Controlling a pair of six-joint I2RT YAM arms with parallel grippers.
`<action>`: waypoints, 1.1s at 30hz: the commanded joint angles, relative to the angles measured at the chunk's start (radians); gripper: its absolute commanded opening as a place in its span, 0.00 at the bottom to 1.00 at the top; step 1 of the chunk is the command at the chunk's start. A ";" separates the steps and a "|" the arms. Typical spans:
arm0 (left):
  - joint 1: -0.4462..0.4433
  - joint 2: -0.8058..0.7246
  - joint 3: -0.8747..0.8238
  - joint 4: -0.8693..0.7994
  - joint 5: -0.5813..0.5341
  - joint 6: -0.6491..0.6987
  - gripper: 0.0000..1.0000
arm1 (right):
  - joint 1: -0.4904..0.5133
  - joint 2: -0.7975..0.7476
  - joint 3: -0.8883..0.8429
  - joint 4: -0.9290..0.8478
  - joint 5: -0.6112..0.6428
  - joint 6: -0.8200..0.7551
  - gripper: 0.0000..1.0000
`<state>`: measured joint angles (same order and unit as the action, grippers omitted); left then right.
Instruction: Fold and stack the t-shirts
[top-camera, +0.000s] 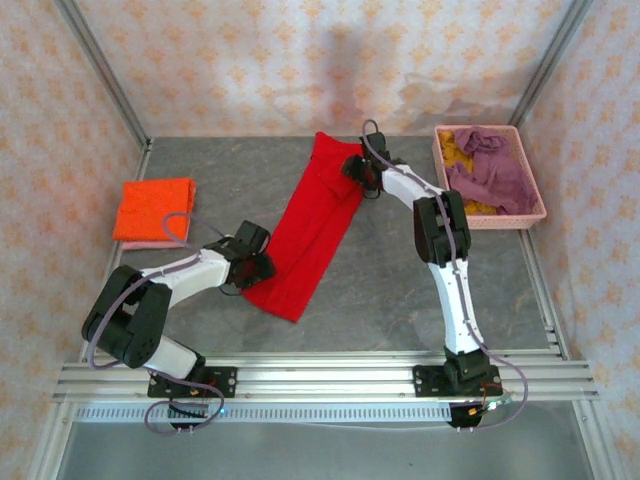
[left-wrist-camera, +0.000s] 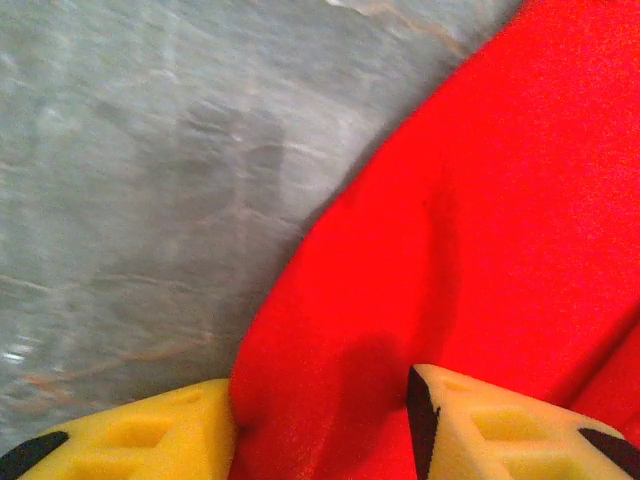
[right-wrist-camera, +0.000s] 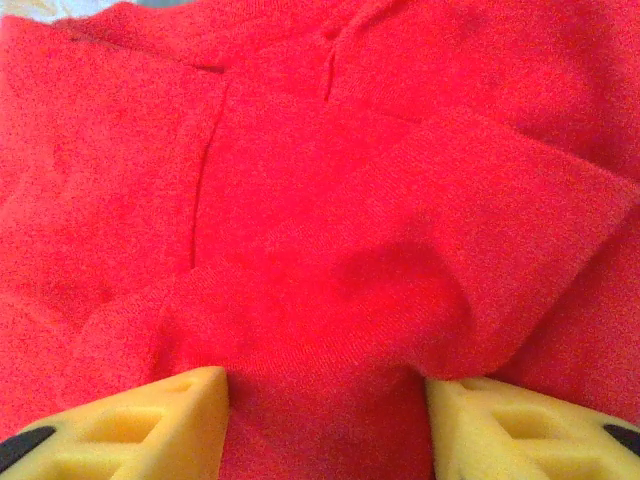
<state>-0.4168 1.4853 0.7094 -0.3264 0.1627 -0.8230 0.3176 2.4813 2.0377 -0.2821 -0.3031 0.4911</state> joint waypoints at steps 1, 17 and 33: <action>-0.032 0.017 -0.024 -0.041 0.063 -0.052 0.48 | -0.005 0.080 0.148 -0.151 -0.031 -0.049 0.55; 0.141 -0.083 0.137 -0.247 -0.084 0.237 0.51 | 0.034 -0.506 -0.624 0.218 -0.087 -0.004 0.69; 0.160 -0.057 0.156 -0.225 -0.040 0.250 0.55 | 0.461 -0.629 -0.939 0.179 -0.081 0.088 0.47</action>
<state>-0.2600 1.4143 0.8391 -0.5346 0.1066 -0.5770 0.7628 1.7832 1.0473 -0.0811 -0.3759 0.5755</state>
